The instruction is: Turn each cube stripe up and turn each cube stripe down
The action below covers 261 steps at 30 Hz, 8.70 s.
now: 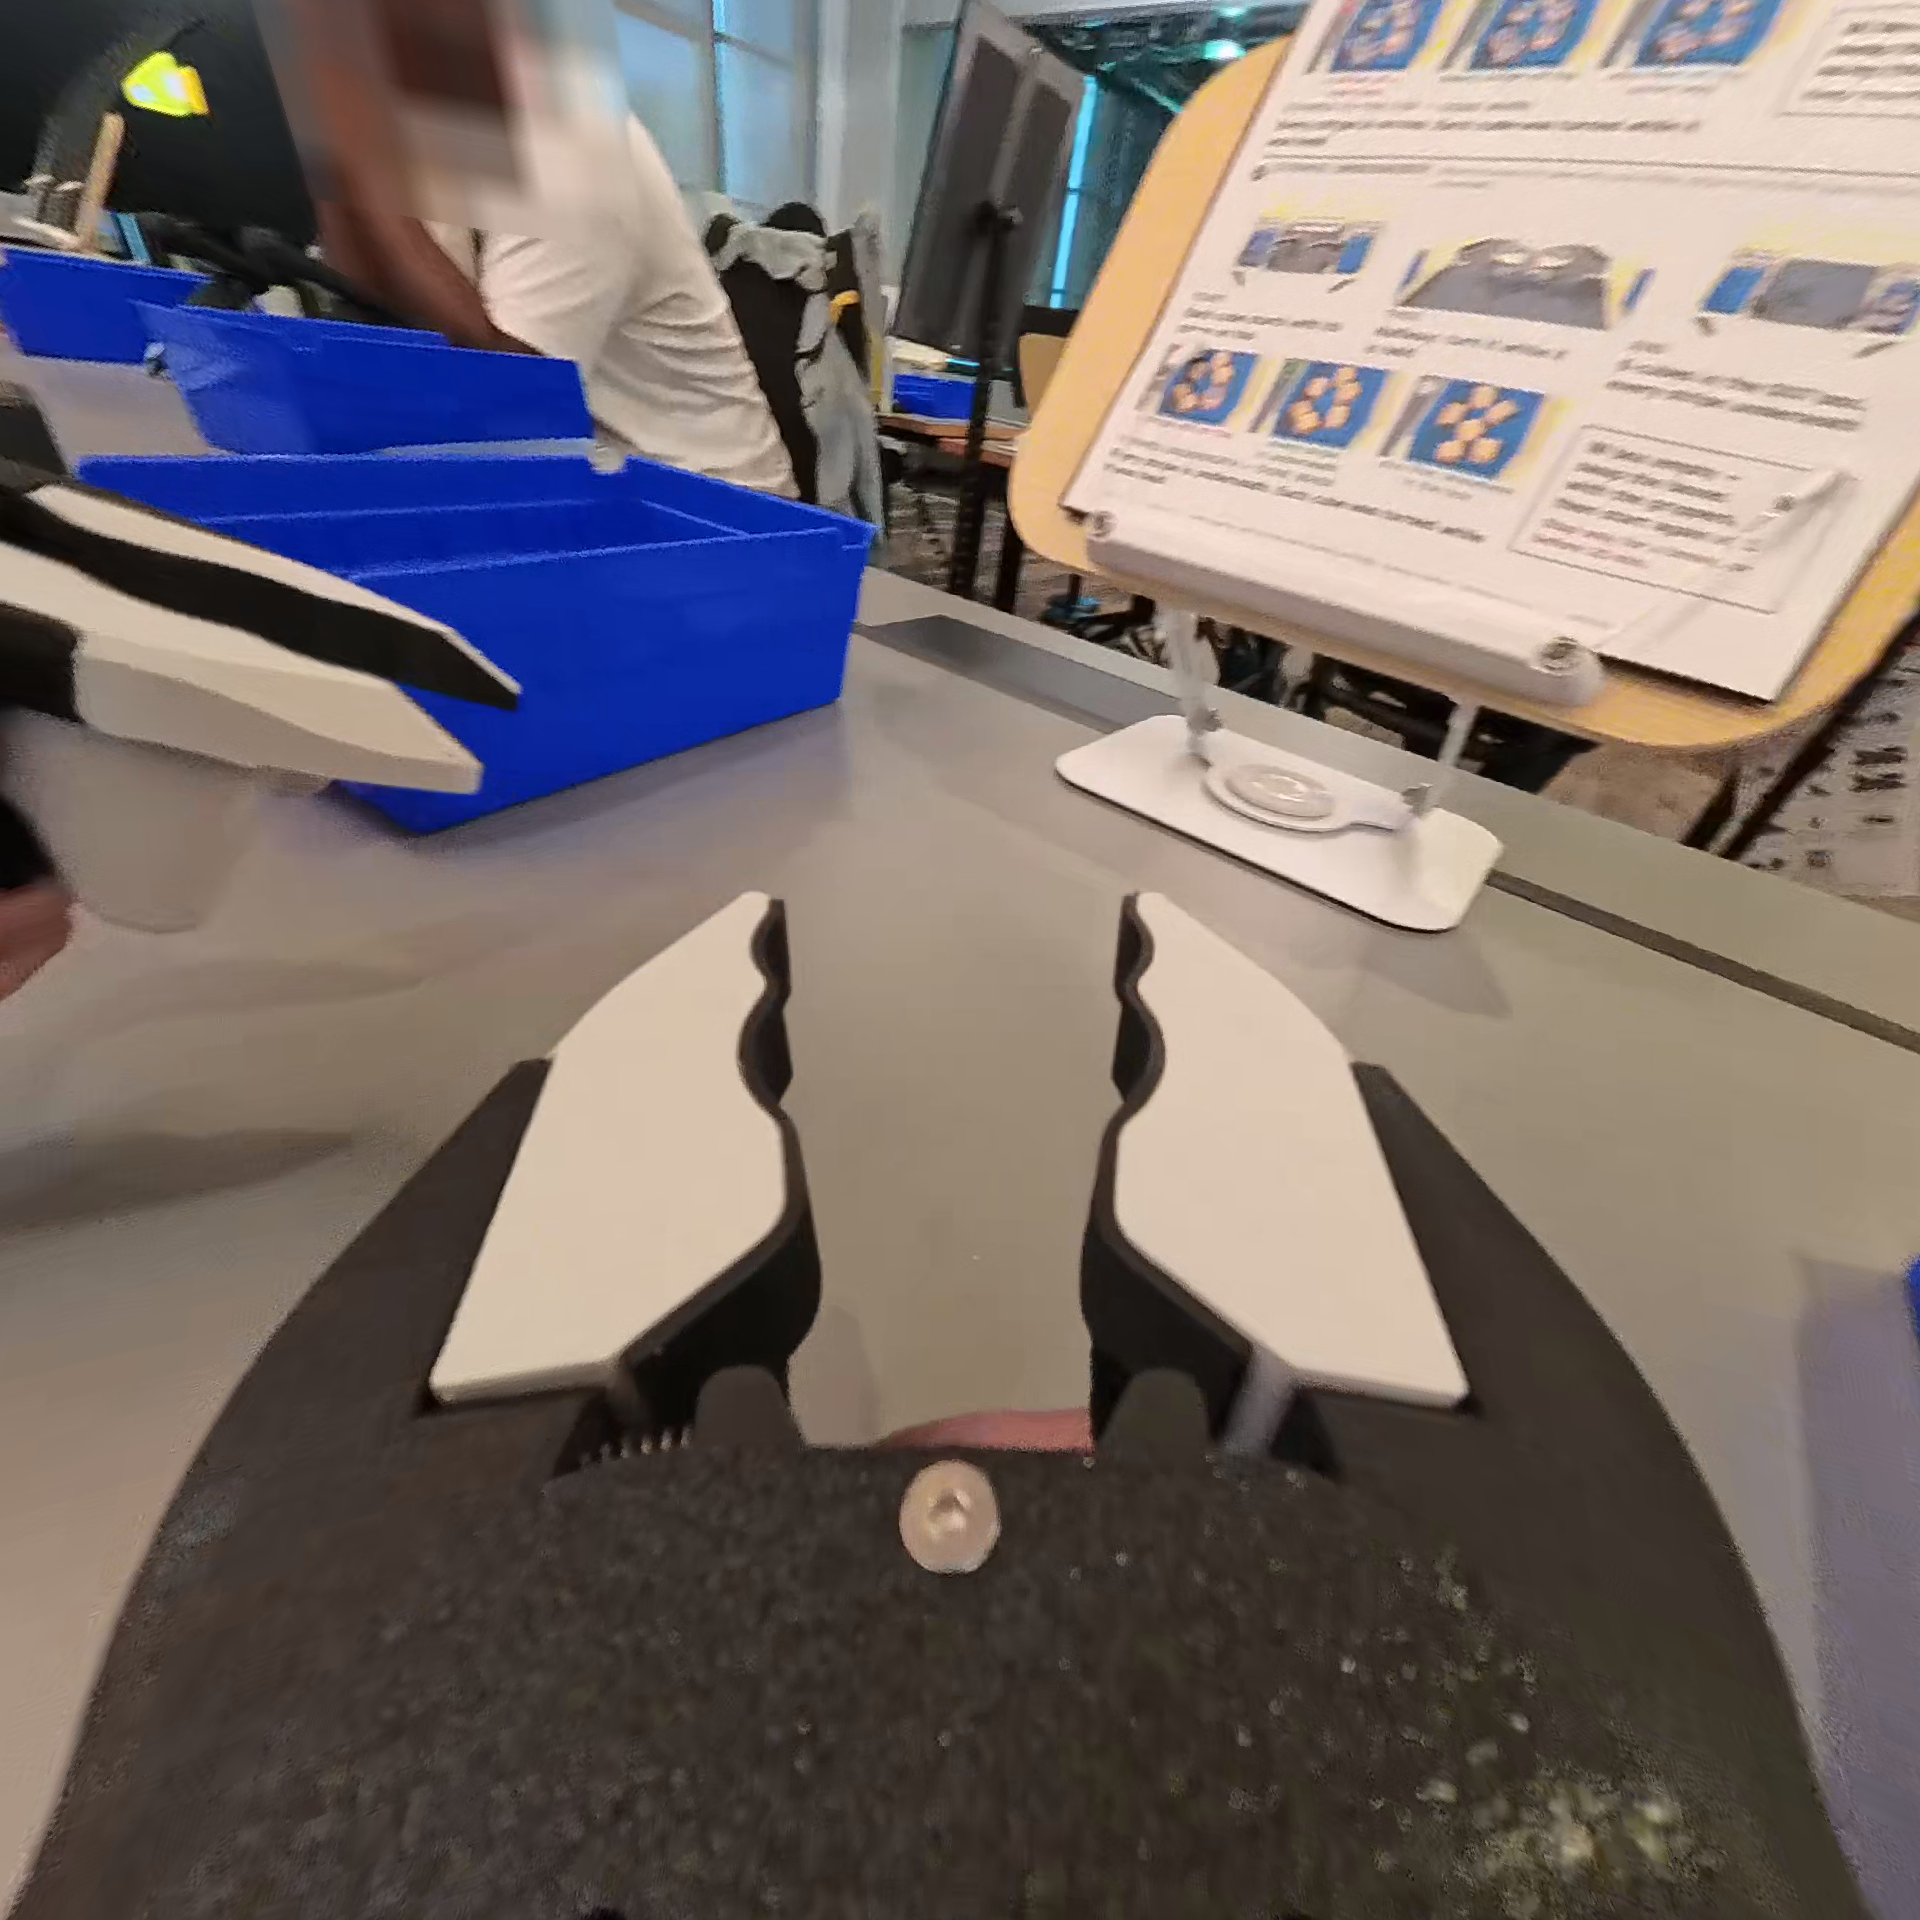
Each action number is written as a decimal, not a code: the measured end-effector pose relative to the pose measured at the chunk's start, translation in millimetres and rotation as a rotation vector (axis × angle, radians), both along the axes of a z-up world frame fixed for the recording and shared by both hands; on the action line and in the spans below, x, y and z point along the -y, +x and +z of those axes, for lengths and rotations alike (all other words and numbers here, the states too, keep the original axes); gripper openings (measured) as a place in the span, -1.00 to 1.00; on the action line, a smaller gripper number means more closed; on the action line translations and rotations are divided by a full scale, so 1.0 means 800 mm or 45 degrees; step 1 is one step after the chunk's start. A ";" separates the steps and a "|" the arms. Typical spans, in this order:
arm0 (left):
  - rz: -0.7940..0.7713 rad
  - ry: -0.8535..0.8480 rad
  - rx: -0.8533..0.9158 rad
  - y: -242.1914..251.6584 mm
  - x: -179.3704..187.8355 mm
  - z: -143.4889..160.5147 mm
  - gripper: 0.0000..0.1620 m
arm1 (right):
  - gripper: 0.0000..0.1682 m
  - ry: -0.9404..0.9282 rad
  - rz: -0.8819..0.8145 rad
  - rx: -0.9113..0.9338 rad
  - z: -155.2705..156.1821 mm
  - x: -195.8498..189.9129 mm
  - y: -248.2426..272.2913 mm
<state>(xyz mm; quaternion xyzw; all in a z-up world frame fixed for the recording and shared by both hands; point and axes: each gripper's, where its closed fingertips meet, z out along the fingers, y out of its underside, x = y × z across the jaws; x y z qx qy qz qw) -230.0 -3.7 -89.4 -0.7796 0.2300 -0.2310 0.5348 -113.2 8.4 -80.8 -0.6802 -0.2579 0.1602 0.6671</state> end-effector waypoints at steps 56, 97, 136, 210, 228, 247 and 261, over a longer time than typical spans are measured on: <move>-0.001 -0.128 -0.096 0.443 -0.013 -0.037 -0.45 | -0.31 -0.265 -1.009 -0.001 -0.031 0.059 0.509; 0.778 -0.094 -0.216 -0.069 0.031 -0.028 -0.97 | -0.92 -0.417 -0.446 0.074 -0.045 0.021 0.021; 0.897 -0.298 -0.159 -0.408 -0.027 -0.046 -0.95 | -0.67 -0.238 0.565 -0.002 -0.045 0.236 -0.177; 0.157 -0.134 -0.246 0.386 -0.004 -0.044 -0.88 | -0.94 -0.538 -0.857 -0.221 -0.034 0.034 0.471; 0.002 -0.109 0.081 0.204 0.105 0.074 -0.30 | -0.71 -0.148 -0.798 -0.221 0.092 0.073 0.451; 0.561 -0.242 0.129 -0.043 0.053 -0.046 -0.57 | -0.66 -0.362 -0.309 -0.130 -0.039 0.063 0.019; 0.814 -0.154 -0.079 -0.217 0.019 0.015 -0.96 | -0.87 -0.285 -0.407 -0.347 0.021 0.045 -0.127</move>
